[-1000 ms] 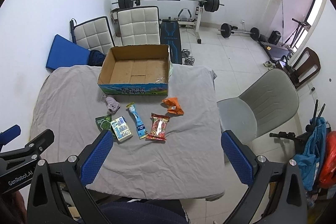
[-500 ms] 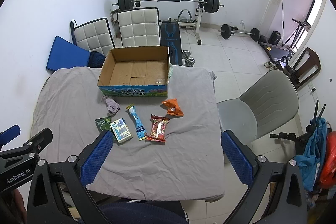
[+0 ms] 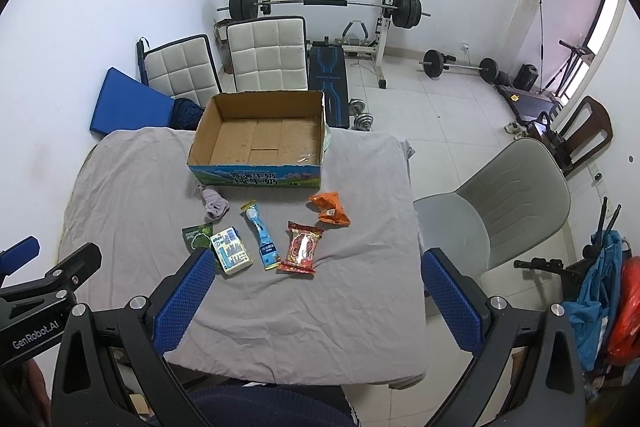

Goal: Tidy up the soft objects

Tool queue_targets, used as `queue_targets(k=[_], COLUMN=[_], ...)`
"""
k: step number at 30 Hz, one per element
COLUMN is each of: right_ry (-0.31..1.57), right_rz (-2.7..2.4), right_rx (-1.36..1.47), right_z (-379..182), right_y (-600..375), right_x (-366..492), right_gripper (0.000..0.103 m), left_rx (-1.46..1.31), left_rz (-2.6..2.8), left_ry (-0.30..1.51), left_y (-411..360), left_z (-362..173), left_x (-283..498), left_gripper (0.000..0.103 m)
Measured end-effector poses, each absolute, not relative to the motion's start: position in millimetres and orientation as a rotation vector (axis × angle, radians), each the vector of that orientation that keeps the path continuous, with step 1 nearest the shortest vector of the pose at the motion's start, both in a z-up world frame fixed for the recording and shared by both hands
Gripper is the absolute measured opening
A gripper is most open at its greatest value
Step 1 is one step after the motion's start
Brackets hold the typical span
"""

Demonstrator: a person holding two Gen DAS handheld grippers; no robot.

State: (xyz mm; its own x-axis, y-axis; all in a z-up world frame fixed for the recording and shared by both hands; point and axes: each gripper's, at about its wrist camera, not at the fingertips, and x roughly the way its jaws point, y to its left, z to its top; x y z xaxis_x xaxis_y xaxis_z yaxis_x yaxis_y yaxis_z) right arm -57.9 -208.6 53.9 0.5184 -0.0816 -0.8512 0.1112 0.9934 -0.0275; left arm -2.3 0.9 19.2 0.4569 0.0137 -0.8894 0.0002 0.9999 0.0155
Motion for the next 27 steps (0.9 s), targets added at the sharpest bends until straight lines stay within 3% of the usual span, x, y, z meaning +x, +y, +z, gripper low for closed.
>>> queue_targets(k=[27], right_ry=[1.008], right_rz=[-0.106], right_rx=[0.031], right_z=[58.3], right_y=[-208.9], right_x=[-56.8], right_gripper=[0.103], left_rx=[0.008], left_rz=[0.014], left_ry=[1.077], left_y=[-3.9], left_z=[22.3], left_x=[-5.1], left_gripper=[0.103])
